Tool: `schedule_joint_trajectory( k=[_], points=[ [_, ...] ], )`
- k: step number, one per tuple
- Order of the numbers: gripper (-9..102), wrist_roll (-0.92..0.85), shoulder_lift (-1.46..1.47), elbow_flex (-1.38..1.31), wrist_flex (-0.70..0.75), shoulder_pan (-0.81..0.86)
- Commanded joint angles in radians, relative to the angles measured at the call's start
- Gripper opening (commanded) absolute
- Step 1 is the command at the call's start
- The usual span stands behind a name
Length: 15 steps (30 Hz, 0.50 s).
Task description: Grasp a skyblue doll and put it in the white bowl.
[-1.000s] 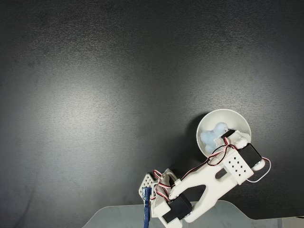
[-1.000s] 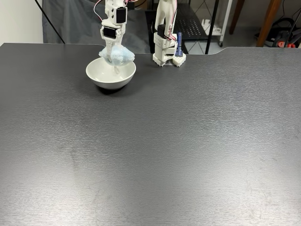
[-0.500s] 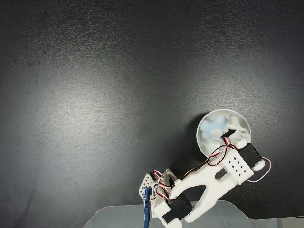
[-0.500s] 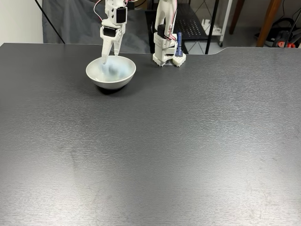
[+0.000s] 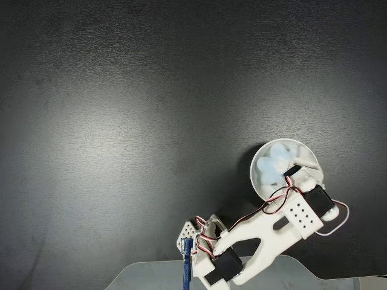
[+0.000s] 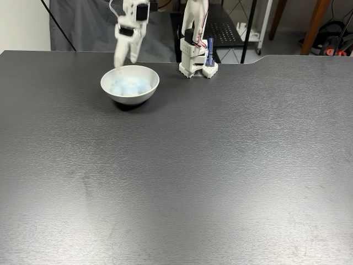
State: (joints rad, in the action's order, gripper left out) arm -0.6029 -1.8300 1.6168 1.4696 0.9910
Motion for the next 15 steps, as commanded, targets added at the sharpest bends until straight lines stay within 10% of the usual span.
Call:
schedule_joint_trajectory(
  k=[1,15],
  points=[
    [44,0.190,-0.137,-0.252,0.011,0.000],
    [44,0.426,-0.512,-0.537,0.225,-0.753]
  ],
)
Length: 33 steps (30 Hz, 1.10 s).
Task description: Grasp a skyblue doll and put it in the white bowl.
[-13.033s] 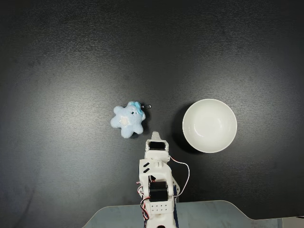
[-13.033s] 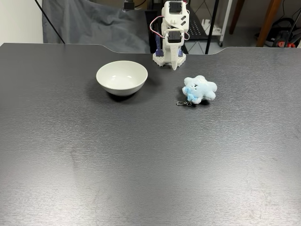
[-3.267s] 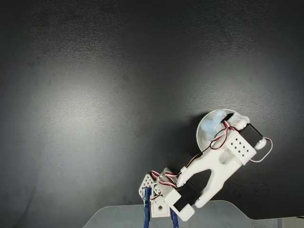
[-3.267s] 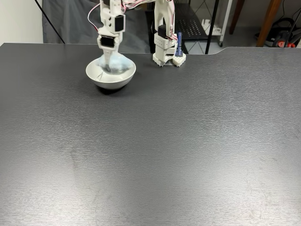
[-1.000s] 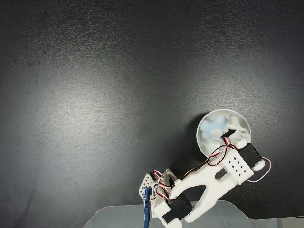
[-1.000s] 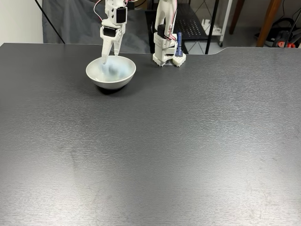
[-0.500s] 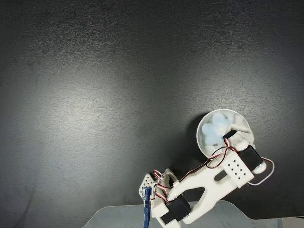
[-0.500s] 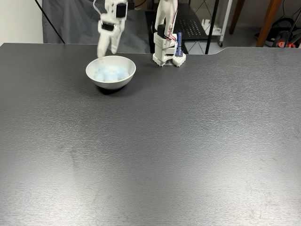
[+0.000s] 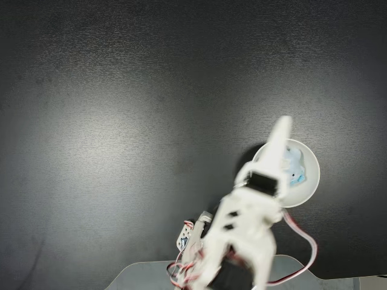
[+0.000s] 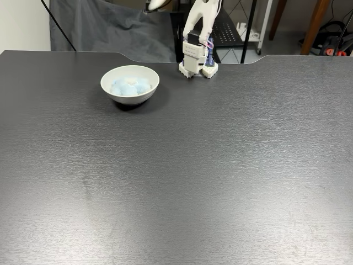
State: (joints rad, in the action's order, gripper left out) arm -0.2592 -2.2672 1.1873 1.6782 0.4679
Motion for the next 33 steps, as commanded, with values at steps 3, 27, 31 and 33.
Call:
schedule_joint_trajectory(
  k=[3,27,31,33],
  points=[
    [44,0.184,-0.072,-0.127,0.012,-0.325],
    [16,0.256,-0.028,0.038,0.002,-0.347],
    [16,0.258,-0.043,0.250,-0.023,-0.348],
    [16,0.258,-0.103,0.347,-0.100,-0.348]
  ],
)
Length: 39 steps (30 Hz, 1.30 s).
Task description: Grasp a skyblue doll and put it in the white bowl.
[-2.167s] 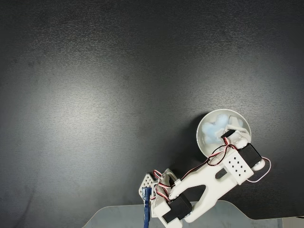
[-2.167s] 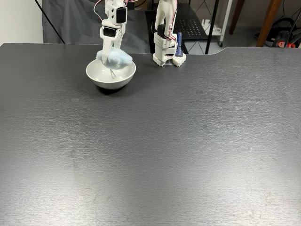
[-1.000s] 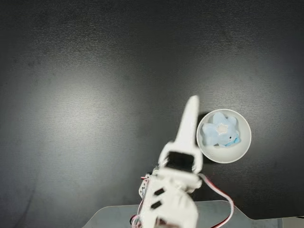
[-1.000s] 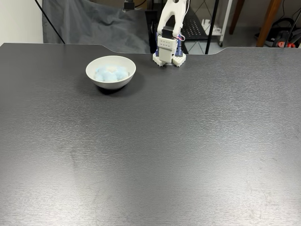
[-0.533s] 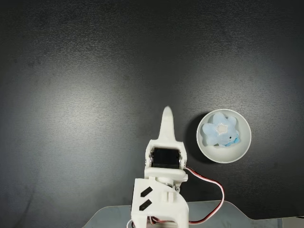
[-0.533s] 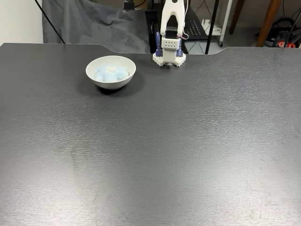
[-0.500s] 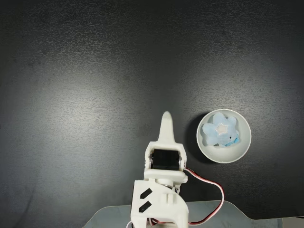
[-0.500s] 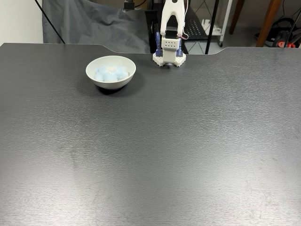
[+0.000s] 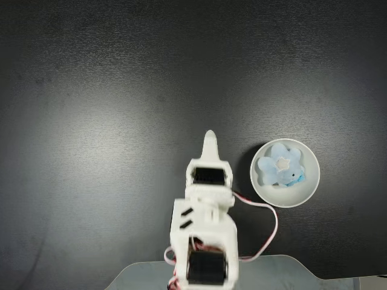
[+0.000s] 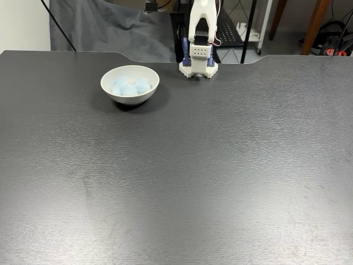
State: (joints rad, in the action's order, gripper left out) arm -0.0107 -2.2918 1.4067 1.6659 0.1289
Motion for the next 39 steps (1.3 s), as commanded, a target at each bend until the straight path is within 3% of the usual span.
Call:
schedule_joint_trajectory(
  k=[1,6,10,16,24,33,39],
  points=[
    [15,0.009,-0.123,0.178,-0.146,-0.011],
    [6,0.009,-0.436,0.535,-0.448,-0.104],
    [-2,0.009,-0.701,0.873,-0.525,-0.140],
    [-1,0.008,-0.957,1.172,-0.520,-0.130],
    [-1,0.008,-0.996,1.382,-0.517,-0.127],
    [-1,0.006,-0.997,1.520,-0.508,-0.060],
    [-1,0.006,-1.052,1.525,-0.417,-0.044]
  ],
)
